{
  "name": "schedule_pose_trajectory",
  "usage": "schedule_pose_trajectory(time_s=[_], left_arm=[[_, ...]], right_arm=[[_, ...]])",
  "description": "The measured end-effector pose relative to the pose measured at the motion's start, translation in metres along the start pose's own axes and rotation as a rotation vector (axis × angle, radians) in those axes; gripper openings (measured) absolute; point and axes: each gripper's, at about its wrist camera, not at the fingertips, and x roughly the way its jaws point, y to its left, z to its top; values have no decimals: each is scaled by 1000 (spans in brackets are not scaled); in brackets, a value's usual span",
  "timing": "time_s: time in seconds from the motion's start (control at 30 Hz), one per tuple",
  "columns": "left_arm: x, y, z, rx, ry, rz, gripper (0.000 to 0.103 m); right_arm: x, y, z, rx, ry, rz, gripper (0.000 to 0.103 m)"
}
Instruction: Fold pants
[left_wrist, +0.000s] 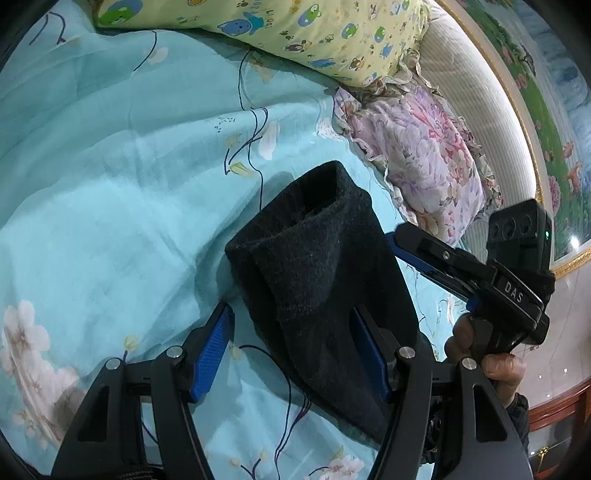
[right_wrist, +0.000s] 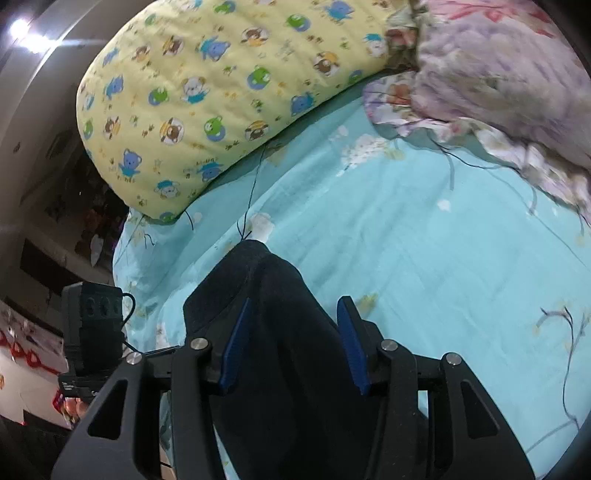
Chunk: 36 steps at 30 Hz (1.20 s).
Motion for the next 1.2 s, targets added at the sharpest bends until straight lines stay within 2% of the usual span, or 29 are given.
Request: schedule_pose_trajectory(time_s=[0.37, 0.47, 0.5, 0.53, 0.6, 0.7, 0.97, 1.2], left_arm=[[6, -4, 2, 39, -26, 26, 65], [7, -5, 2, 55, -35, 48, 58], [7, -6, 2, 61, -37, 56, 51], [7, -5, 2, 67, -40, 70, 39], [8, -4, 3, 64, -25, 53, 32], [3, -9, 2, 75, -31, 44, 26], [-28, -53, -4, 144, -81, 0, 25], [-56, -114, -23, 262, -109, -67, 24]], right_arm=[[28, -5, 9, 6, 66, 29, 49], [31, -3, 7, -4, 71, 37, 36], [30, -1, 6, -12, 66, 36, 30], [29, -1, 6, -17, 61, 32, 28], [26, 0, 6, -20, 55, 23, 23], [16, 3, 4, -24, 32, 32, 22], [-36, 9, -10, -6, -87, 89, 21], [-100, 11, -35, 18, -212, 141, 20]])
